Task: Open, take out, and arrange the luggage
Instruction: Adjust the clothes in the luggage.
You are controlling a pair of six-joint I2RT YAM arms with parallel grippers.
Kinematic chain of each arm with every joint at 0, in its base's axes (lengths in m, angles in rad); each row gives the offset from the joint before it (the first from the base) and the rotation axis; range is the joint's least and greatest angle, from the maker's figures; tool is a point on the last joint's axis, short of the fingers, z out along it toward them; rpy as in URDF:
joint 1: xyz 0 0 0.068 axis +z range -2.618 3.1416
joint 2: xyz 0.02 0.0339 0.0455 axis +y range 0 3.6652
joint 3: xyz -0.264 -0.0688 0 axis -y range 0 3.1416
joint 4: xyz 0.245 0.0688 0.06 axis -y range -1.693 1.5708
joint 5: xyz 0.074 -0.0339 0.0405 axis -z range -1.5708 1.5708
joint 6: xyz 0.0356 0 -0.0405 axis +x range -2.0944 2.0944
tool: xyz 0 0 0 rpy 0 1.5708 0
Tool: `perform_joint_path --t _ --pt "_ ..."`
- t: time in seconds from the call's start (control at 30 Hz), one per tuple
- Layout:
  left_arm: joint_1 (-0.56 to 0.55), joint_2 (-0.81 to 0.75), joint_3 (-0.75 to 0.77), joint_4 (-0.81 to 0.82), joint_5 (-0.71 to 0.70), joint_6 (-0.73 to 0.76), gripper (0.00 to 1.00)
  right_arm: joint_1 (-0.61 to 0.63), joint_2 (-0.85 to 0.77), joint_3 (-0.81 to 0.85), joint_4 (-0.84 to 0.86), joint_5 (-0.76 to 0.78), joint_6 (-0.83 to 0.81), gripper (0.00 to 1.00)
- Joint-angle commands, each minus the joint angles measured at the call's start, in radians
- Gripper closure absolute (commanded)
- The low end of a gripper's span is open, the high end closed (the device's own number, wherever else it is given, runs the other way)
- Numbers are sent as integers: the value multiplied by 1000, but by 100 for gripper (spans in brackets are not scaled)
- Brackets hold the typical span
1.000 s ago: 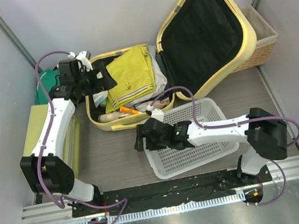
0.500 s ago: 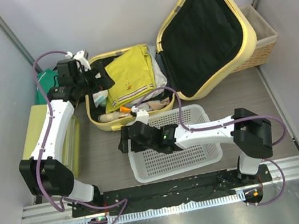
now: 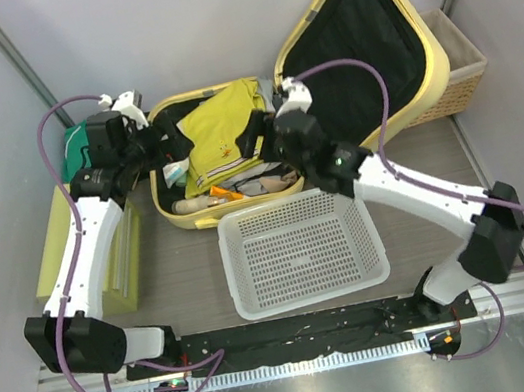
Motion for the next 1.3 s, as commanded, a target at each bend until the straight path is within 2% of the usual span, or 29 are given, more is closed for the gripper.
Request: perform_joint_path --t 0.0,0.1,0.17,0.23,0.4,0.73,0.9,1.03,1.27 --pt "-8 -33 -9 69 -15 4 0 -133 137 196 -105 -184 -184 25" --pt "-8 -42 -17 73 -15 23 0 -236 235 294 -139 -239 -216 30" --pt "-8 -50 -27 81 -18 35 0 -302 312 348 -147 -334 -218 33" --pt "-6 -51 -35 81 -28 39 0 -327 385 383 -166 -396 -234 34" --pt "-8 -39 -32 72 -35 36 0 -371 499 472 -202 -439 -251 37" --pt "-8 -2 -20 55 -19 30 0 -373 587 500 -200 -467 -251 45" --pt "-6 2 -18 51 -10 30 0 -370 596 517 -212 -402 -279 44" --pt "-8 7 -18 51 -9 32 0 -371 677 600 -269 -405 -288 44" --pt "-6 10 -17 47 -9 30 0 -373 699 618 -263 -374 -287 44"
